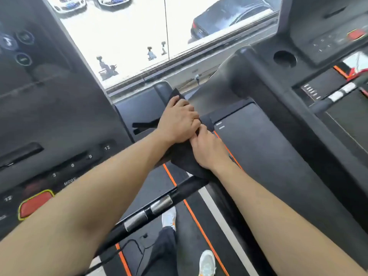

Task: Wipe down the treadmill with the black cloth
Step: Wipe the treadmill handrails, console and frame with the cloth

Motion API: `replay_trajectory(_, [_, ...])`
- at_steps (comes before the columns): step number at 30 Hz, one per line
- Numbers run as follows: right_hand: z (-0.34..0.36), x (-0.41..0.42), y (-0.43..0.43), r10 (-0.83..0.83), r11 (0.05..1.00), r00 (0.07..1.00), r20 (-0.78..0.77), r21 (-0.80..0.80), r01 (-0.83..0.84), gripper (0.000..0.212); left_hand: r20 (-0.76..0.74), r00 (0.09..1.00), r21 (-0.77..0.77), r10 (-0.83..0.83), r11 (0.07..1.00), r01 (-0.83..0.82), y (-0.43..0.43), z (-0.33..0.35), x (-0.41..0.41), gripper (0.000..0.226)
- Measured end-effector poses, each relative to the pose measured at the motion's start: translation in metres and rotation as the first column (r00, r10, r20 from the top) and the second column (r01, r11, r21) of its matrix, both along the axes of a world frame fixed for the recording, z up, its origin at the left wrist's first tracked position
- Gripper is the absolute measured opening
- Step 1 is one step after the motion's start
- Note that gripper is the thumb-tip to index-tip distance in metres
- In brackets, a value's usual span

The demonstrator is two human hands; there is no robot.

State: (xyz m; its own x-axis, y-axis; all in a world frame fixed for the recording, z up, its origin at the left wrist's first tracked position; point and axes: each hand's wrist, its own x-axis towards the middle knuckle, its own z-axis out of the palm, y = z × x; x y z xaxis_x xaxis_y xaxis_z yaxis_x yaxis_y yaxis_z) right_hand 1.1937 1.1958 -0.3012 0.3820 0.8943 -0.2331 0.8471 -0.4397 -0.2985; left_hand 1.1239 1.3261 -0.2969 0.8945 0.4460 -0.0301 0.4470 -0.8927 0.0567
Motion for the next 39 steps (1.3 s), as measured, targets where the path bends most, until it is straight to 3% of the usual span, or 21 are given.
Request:
replay_trajectory(3, [0.003,-0.006,-0.079,0.023,0.994,0.997,0.071,0.101,-0.03,0.035,0.092,0.995,0.002,0.045,0.999,-0.045,-0.08,-0.01,-0.012,0.038])
replay_trajectory(6, [0.003,-0.005,-0.116,-0.075,0.997,0.997,-0.018,0.013,0.075,0.052,0.123,0.992,0.015,0.025,1.0,-0.027,-0.115,-0.011,-0.018,0.036])
replay_trajectory(8, [0.004,-0.004,-0.112,-0.101,0.994,0.992,-0.081,0.022,0.103,0.047,0.077,0.996,0.046,-0.051,0.998,0.047,-0.103,-0.006,-0.014,0.04])
replay_trajectory(11, [0.001,0.015,-0.072,-0.164,0.986,0.924,-0.345,-0.026,0.166,0.046,-0.144,0.986,0.035,-0.082,0.996,0.088,-0.063,0.014,0.015,0.047])
replay_trajectory(13, [-0.011,0.029,-0.038,-0.149,0.988,0.802,-0.578,-0.049,0.148,0.049,-0.354,0.934,0.019,-0.049,0.998,0.06,-0.036,0.026,0.04,0.049])
replay_trajectory(15, [-0.015,0.038,-0.014,-0.195,0.971,0.637,-0.745,-0.055,0.232,0.05,-0.534,0.846,0.019,0.007,1.0,0.004,-0.016,0.033,0.061,0.048])
replay_trajectory(17, [-0.013,0.041,-0.012,-0.252,0.946,0.533,-0.808,-0.09,0.31,0.042,-0.603,0.798,0.021,0.026,1.0,-0.016,-0.014,0.034,0.07,0.048])
replay_trajectory(19, [-0.008,0.039,-0.033,-0.225,0.963,0.576,-0.786,-0.089,0.254,0.039,-0.608,0.794,-0.004,0.002,1.0,-0.006,-0.036,0.035,0.07,0.048])
replay_trajectory(22, [-0.017,0.04,-0.088,-0.155,0.987,0.693,-0.704,-0.082,0.137,0.043,-0.569,0.821,-0.037,-0.048,0.999,0.032,-0.088,0.035,0.064,0.049])
replay_trajectory(24, [-0.02,0.036,-0.134,-0.206,0.978,0.722,-0.661,-0.126,0.164,0.047,-0.479,0.873,-0.041,-0.089,0.996,0.079,-0.13,0.033,0.055,0.05])
replay_trajectory(27, [-0.005,0.024,-0.199,-0.256,0.967,0.781,-0.57,-0.165,0.197,0.042,-0.27,0.954,-0.048,-0.132,0.991,0.123,-0.193,0.014,0.027,0.045])
replay_trajectory(29, [0.004,0.019,-0.219,-0.231,0.973,0.809,-0.54,-0.123,0.195,0.037,-0.044,0.994,-0.058,-0.097,0.994,0.095,-0.213,-0.001,0.01,0.037])
replay_trajectory(32, [0.011,0.02,-0.203,-0.196,0.98,0.792,-0.578,-0.093,0.174,0.037,0.108,0.992,-0.012,-0.064,0.998,0.065,-0.204,-0.008,0.004,0.036])
replay_trajectory(36, [0.002,0.029,-0.141,-0.16,0.986,0.745,-0.648,-0.062,0.157,0.043,0.14,0.99,0.052,-0.024,0.998,0.016,-0.146,-0.011,0.004,0.041])
replay_trajectory(39, [-0.006,0.034,-0.096,-0.105,0.991,0.724,-0.682,-0.008,0.136,0.046,0.151,0.978,0.035,0.141,0.988,-0.148,-0.116,-0.013,-0.001,0.044])
